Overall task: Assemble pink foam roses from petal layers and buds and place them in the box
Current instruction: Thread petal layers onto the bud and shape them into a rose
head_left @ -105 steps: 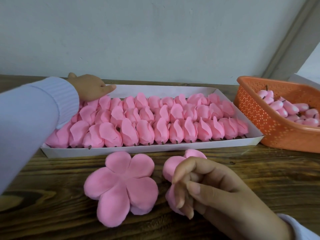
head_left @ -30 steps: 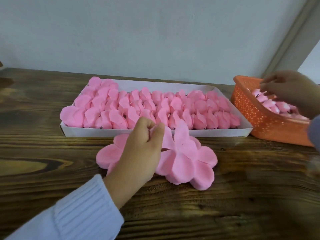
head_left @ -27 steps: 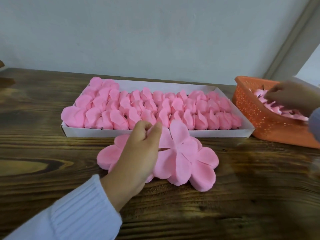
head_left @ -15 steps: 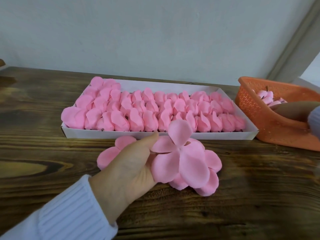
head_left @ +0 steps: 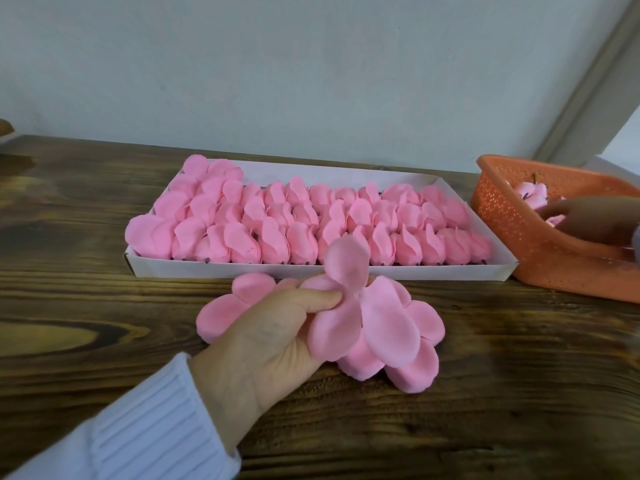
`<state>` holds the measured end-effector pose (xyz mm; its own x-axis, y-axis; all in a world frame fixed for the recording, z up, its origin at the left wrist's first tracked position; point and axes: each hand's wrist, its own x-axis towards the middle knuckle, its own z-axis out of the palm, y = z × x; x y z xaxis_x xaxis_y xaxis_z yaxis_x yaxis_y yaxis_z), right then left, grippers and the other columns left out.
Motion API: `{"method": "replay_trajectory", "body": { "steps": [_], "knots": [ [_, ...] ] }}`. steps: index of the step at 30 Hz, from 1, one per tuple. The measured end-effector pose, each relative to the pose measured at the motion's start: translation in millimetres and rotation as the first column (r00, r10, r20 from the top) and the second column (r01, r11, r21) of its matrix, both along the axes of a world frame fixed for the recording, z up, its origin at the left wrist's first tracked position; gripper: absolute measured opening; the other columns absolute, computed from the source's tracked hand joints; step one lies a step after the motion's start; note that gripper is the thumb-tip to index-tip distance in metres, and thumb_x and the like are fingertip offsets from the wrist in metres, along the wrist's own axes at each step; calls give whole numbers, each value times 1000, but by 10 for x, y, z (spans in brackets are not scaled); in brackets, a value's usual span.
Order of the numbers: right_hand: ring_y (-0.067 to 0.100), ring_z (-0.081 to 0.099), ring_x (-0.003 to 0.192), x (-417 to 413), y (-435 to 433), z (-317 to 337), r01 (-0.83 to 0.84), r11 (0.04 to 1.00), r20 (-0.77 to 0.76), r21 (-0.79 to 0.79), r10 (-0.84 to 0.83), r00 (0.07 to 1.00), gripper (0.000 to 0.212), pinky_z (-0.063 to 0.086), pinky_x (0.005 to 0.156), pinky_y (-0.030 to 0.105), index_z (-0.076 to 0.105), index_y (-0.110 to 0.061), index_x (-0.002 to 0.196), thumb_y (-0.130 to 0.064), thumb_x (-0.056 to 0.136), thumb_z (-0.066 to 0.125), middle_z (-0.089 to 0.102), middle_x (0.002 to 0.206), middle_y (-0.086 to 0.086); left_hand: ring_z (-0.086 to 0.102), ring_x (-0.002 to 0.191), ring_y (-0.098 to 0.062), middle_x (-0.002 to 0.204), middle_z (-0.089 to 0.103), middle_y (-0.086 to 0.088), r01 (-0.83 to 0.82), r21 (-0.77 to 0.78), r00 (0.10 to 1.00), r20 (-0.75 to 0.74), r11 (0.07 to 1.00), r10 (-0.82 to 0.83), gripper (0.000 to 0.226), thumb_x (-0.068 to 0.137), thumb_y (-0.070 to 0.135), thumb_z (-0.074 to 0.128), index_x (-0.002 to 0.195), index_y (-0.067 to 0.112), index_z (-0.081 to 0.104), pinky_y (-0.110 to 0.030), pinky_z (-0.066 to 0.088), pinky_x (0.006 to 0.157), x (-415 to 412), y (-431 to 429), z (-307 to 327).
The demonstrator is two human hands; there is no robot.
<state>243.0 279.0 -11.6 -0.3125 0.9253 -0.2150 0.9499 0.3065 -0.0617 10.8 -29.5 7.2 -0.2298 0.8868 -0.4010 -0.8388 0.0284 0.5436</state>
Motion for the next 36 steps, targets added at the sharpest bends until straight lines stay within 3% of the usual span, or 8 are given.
{"method": "replay_trajectory", "body": {
  "steps": [3,7,9,12,17,22,30,36],
  "knots": [
    [31,67,80,53,397,362,0,991,-299,133,40,954,28,57,76,46,61,-31,105,-19,83,73,69,99,13,72,82,-21,88,75,-9,66,16,997,-43,998,-66,25,79,-4,56,102,2,64,-32,57,67,-54,32,-88],
    [18,69,70,140,229,1013,159,950,-591,268,32,806,34,56,64,35,64,-13,107,-20,77,79,72,88,7,69,56,-11,66,71,-2,39,-57,999,-33,998,-40,17,94,3,46,85,8,60,-24,57,51,-69,92,-154],
    [13,73,80,-94,-162,1082,21,997,-882,81,62,467,26,59,67,28,69,-14,97,-18,73,80,74,86,5,73,72,-19,85,74,-13,29,4,999,45,1000,-29,18,95,4,47,100,0,64,-34,60,58,-57,65,-157],
    [20,71,97,-491,-1085,1017,-395,916,-998,-67,-59,34,23,56,77,23,70,-7,91,-10,69,72,75,90,8,66,107,-28,119,66,-21,12,25,980,196,1000,-17,33,94,7,50,126,-1,56,-48,55,85,-33,58,-115],
    [14,69,91,-888,-2007,695,-517,855,-999,47,51,-7,28,55,82,28,75,-18,88,-32,65,80,74,92,2,60,116,-34,124,62,-24,46,52,981,186,998,-55,36,98,15,47,130,0,52,-45,42,104,-37,45,-132],
    [8,68,77,-986,-2253,345,-489,864,-993,117,114,-35,30,54,67,18,67,-5,99,-17,72,72,74,88,4,64,111,-30,122,64,-19,57,98,996,62,994,-63,33,96,10,47,127,1,54,-42,45,101,-1,30,-134],
    [3,67,91,-981,-2210,239,-369,882,-936,295,343,73,29,49,80,13,65,-16,104,-20,75,72,71,101,-7,54,123,-36,133,56,-23,81,82,968,-244,993,-59,38,99,19,49,132,-1,49,-53,39,107,-53,31,-255],
    [5,68,94,-969,-2180,218,-363,875,-925,319,371,80,28,50,81,15,65,-20,104,-16,77,72,71,101,-7,51,126,-35,138,51,-24,65,66,963,-266,996,-45,44,99,24,50,135,-1,45,-55,35,109,-63,33,-280]
  ]
}}
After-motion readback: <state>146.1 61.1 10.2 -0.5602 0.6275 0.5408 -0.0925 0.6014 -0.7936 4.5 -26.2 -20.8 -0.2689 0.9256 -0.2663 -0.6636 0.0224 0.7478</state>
